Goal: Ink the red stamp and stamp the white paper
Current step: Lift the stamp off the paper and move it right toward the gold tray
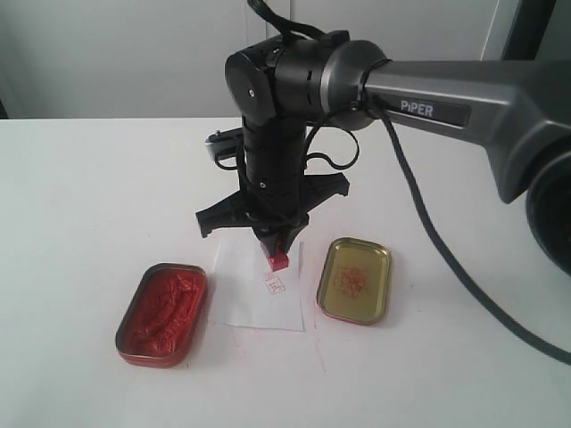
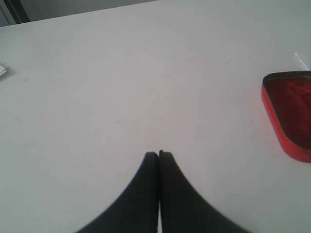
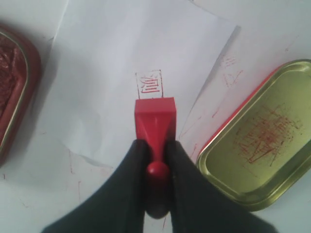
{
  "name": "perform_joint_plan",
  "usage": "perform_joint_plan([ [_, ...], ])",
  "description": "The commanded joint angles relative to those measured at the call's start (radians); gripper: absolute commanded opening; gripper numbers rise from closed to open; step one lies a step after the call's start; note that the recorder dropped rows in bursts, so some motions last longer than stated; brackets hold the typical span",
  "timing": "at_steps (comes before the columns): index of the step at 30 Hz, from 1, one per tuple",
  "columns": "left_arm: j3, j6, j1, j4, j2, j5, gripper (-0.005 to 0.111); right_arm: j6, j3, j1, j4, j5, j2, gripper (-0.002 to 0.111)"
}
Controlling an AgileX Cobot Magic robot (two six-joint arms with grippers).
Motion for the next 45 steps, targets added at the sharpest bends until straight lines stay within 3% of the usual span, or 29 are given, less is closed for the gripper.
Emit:
perform_joint_plan([
  [1, 0.003, 0.003, 0.001, -0.003, -0.003, 0.001, 0.000, 0.000, 0.002, 0.002, -0.010, 0.009, -0.018, 0.000],
  [17, 0.003, 0.003, 0.001, -0.003, -0.003, 0.001, 0.000, -0.044, 0.002, -0.003, -0.004, 0.019, -0.036, 0.000],
  [29, 0.003, 0.003, 0.001, -0.003, -0.003, 0.001, 0.000, -0.146, 0.003, -0.087, 0.141, -0.004, -0.094, 0.000],
  [40, 0.003, 0.003, 0.001, -0.003, -0.003, 0.001, 0.000, -0.362, 0.008, -0.301, 0.415, -0.062, -0.097, 0.000],
  [45, 0.003, 0.003, 0.001, -0.003, -0.003, 0.001, 0.000, -0.498, 0.104, -0.421, 0.606, -0.145, -0.097, 0.000],
])
